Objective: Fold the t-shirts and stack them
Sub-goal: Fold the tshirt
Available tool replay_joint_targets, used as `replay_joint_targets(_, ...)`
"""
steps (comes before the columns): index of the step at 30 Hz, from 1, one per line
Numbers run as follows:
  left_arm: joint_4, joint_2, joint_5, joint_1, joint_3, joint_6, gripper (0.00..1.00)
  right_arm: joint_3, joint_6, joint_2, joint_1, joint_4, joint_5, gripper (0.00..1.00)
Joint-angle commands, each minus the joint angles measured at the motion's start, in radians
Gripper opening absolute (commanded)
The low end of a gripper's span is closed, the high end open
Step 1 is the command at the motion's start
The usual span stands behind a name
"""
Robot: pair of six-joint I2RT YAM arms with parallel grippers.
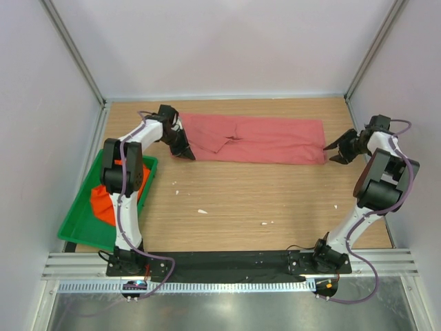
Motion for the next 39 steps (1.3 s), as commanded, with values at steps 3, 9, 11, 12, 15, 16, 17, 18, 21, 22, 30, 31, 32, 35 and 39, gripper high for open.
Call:
replay_joint_targets(3,-0.005,0.005,0.042,0.007,0.018,0.004,0.07,-0.034,-0.075,-0.026,0.01,0.208,-0.148,0.54)
replay_joint_targets(9,-0.002,-0.003,0.047,0.007,0.019,0.001,0.07,0.056,-0.12,0.04,0.035,0.268,-0.111,0.54)
replay_joint_targets(11,0.0,-0.008,0.047,0.007,0.015,0.0,0.06,0.095,-0.159,0.066,0.047,0.244,-0.077,0.49)
replay_joint_targets(12,0.001,-0.012,0.047,0.007,0.006,0.001,0.07,0.134,-0.167,0.095,0.062,0.215,-0.044,0.43)
replay_joint_targets(15,0.001,-0.02,0.047,0.007,-0.007,0.001,0.07,0.199,-0.168,0.143,0.098,0.161,0.005,0.34)
replay_joint_targets(16,0.001,-0.02,0.047,0.005,-0.01,0.001,0.07,0.202,-0.168,0.144,0.108,0.161,0.013,0.33)
replay_joint_targets(17,0.003,-0.023,0.047,0.005,-0.013,0.001,0.07,0.202,-0.159,0.143,0.116,0.176,0.028,0.33)
replay_joint_targets(18,0.003,-0.025,0.045,0.007,-0.017,0.001,0.07,0.195,-0.154,0.143,0.124,0.182,0.042,0.33)
replay_joint_targets(21,0.004,-0.026,0.044,0.005,-0.02,0.001,0.06,0.208,-0.153,0.152,0.145,0.168,0.105,0.33)
replay_joint_targets(22,0.004,-0.028,0.041,0.005,-0.019,0.003,0.06,0.213,-0.154,0.158,0.151,0.158,0.134,0.33)
replay_joint_targets(30,-0.002,-0.029,0.036,0.005,-0.011,0.0,0.06,0.239,-0.197,0.158,0.156,0.084,0.254,0.41)
replay_joint_targets(31,-0.002,-0.028,0.036,0.007,-0.011,-0.002,0.06,0.247,-0.197,0.164,0.156,0.073,0.256,0.41)
replay_joint_targets(32,-0.002,-0.026,0.036,0.007,-0.01,-0.002,0.06,0.253,-0.199,0.17,0.156,0.069,0.248,0.41)
replay_joint_targets(35,-0.002,-0.026,0.036,0.005,-0.002,-0.006,0.06,0.262,-0.187,0.189,0.158,0.072,0.213,0.41)
replay_joint_targets(39,-0.002,-0.023,0.036,0.005,0.009,-0.012,0.06,0.279,-0.179,0.216,0.17,0.069,0.205,0.41)
